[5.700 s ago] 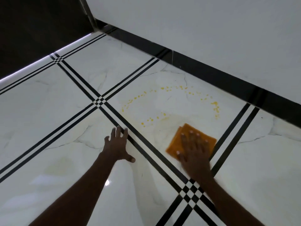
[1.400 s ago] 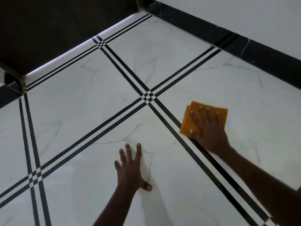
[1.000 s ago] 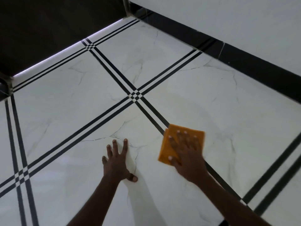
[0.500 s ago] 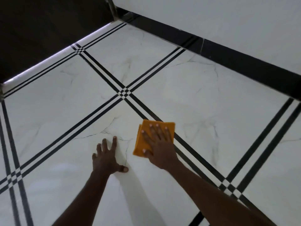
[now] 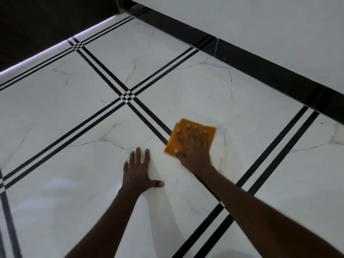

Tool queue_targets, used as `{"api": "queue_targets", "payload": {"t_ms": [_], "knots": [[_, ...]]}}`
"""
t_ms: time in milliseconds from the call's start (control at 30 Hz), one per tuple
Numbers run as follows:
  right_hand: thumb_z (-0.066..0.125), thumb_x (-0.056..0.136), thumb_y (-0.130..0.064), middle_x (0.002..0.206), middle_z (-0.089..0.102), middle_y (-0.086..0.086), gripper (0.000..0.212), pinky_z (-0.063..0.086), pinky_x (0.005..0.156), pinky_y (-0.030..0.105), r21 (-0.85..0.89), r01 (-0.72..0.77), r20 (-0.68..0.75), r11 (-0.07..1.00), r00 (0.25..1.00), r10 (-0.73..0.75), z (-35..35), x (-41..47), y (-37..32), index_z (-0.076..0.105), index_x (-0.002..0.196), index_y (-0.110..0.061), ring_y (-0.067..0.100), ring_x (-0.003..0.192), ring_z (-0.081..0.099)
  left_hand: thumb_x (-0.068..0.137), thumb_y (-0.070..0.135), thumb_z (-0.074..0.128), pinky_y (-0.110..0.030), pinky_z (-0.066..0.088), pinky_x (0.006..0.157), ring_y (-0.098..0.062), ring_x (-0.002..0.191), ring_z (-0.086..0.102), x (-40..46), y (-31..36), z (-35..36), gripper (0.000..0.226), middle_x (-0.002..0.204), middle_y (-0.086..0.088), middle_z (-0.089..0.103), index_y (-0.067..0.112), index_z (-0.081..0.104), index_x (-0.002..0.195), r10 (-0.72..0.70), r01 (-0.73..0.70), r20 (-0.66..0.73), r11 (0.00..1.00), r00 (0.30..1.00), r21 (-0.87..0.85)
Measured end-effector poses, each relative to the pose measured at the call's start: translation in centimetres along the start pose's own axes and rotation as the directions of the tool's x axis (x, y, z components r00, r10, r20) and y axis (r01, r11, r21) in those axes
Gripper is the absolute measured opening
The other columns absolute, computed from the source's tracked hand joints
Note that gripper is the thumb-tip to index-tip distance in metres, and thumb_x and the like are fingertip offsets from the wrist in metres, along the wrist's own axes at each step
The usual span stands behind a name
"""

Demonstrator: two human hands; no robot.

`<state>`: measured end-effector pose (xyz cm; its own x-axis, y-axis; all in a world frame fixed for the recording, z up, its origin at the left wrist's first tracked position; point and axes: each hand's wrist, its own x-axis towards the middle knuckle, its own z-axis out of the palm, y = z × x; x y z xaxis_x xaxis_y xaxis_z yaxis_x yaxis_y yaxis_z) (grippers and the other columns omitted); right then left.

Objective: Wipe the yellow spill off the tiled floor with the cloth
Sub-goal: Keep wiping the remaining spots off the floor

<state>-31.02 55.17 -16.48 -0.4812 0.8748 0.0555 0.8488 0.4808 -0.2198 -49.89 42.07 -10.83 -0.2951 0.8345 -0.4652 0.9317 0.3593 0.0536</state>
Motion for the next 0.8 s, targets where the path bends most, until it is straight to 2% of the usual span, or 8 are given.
{"api": "queue_targets", "payload": {"t_ms": [67, 133, 300, 400, 500, 633, 733, 800], "knots": [[0.04, 0.096, -0.06, 0.172, 0.017, 0.012, 0.077, 0.01, 0.124, 0.064, 0.021, 0.136, 0.061, 0.991, 0.989, -0.137, -0.4, -3.4, -1.7, 0.023, 0.163, -0.028, 0.039, 0.158, 0.013, 0.063, 0.08, 0.071, -0.05, 0.014, 0.124, -0.033, 0.155, -0.012, -0.1, -1.0, -0.2, 0.142, 0.166, -0.011, -0.022, 0.024, -0.017, 0.159, 0.014, -0.014, 0.023, 1.0, 1.0, -0.001], [0.04, 0.097, -0.062, 0.173, 0.012, 0.009, 0.078, 0.011, 0.124, 0.064, 0.028, 0.162, 0.062, 0.986, 0.985, -0.163, -1.4, -7.2, 0.9, 0.019, 0.164, -0.029, 0.037, 0.159, 0.009, 0.064, 0.079, 0.071, -0.049, 0.018, 0.123, -0.032, 0.155, -0.01, -0.4, -1.5, -0.6, 0.141, 0.166, -0.01, -0.022, 0.026, -0.018, 0.158, 0.033, -0.034, 0.027, 0.999, 0.999, 0.022], [0.014, 0.096, -0.075, 0.172, 0.011, 0.013, 0.084, 0.012, 0.124, 0.065, -0.055, -0.155, 0.123, 0.986, 0.979, 0.161, -4.7, -7.5, 14.4, 0.013, 0.165, -0.028, 0.041, 0.157, 0.016, 0.065, 0.076, 0.073, -0.05, 0.02, 0.122, -0.033, 0.155, -0.01, -0.1, -0.9, -1.1, 0.14, 0.166, -0.011, -0.023, 0.024, -0.018, 0.158, 0.032, -0.034, 0.052, 0.998, 0.998, 0.051], [0.02, 0.09, -0.08, 0.168, 0.02, 0.023, 0.093, 0.013, 0.121, 0.071, -0.014, -0.333, 0.053, 0.943, 0.941, 0.333, -4.7, 0.2, 13.0, 0.021, 0.164, -0.022, 0.049, 0.153, 0.019, 0.064, 0.073, 0.076, -0.05, 0.022, 0.121, -0.034, 0.155, -0.008, 0.4, -0.8, -1.3, 0.141, 0.166, -0.013, -0.02, 0.023, -0.014, 0.16, 0.029, -0.034, 0.091, 0.998, 0.995, 0.06], [0.04, 0.084, -0.076, 0.163, 0.032, 0.027, 0.095, 0.019, 0.117, 0.073, 0.019, -0.18, -0.041, 0.983, 0.983, 0.181, -1.2, 3.2, 3.9, 0.038, 0.158, -0.017, 0.052, 0.149, 0.03, 0.069, 0.061, 0.082, -0.043, 0.023, 0.123, -0.028, 0.156, 0.002, 1.1, -1.6, -3.0, 0.13, 0.169, -0.01, -0.006, 0.021, -0.001, 0.162, 0.042, -0.036, 0.175, 0.999, 0.984, -0.039], [0.045, 0.091, -0.07, 0.17, 0.021, 0.014, 0.085, 0.011, 0.123, 0.066, 0.091, 0.199, 0.038, 0.976, 0.978, -0.203, 0.9, -4.8, -5.9, 0.03, 0.162, -0.024, 0.041, 0.158, 0.014, 0.085, 0.053, 0.072, -0.042, 0.025, 0.123, -0.026, 0.153, 0.018, 0.7, -4.3, -5.8, 0.102, 0.166, -0.012, 0.02, 0.017, 0.014, 0.161, -0.004, 0.007, 0.177, 1.0, 0.984, -0.017], [0.04, 0.101, -0.057, 0.17, 0.026, 0.009, 0.064, 0.017, 0.121, 0.068, 0.097, 0.258, 0.044, 0.961, 0.964, -0.263, 0.4, -7.2, 0.4, 0.037, 0.159, -0.03, 0.035, 0.158, 0.017, 0.086, 0.06, 0.066, -0.048, 0.023, 0.123, -0.027, 0.156, 0.004, -0.8, -4.6, -4.6, 0.104, 0.169, -0.01, 0.005, 0.022, 0.005, 0.162, -0.025, 0.024, 0.189, 1.0, 0.982, 0.007], [0.033, 0.103, -0.054, 0.168, 0.03, 0.012, 0.061, 0.019, 0.12, 0.07, 0.027, 0.067, 0.022, 0.997, 0.997, -0.068, -0.5, -6.6, 7.4, 0.04, 0.158, -0.026, 0.039, 0.155, 0.024, 0.088, 0.062, 0.061, -0.048, 0.024, 0.121, -0.029, 0.156, 0.0, -1.7, -3.1, -3.1, 0.104, 0.169, -0.012, -0.005, 0.022, -0.001, 0.162, -0.016, 0.015, 0.176, 1.0, 0.984, 0.003]]}}
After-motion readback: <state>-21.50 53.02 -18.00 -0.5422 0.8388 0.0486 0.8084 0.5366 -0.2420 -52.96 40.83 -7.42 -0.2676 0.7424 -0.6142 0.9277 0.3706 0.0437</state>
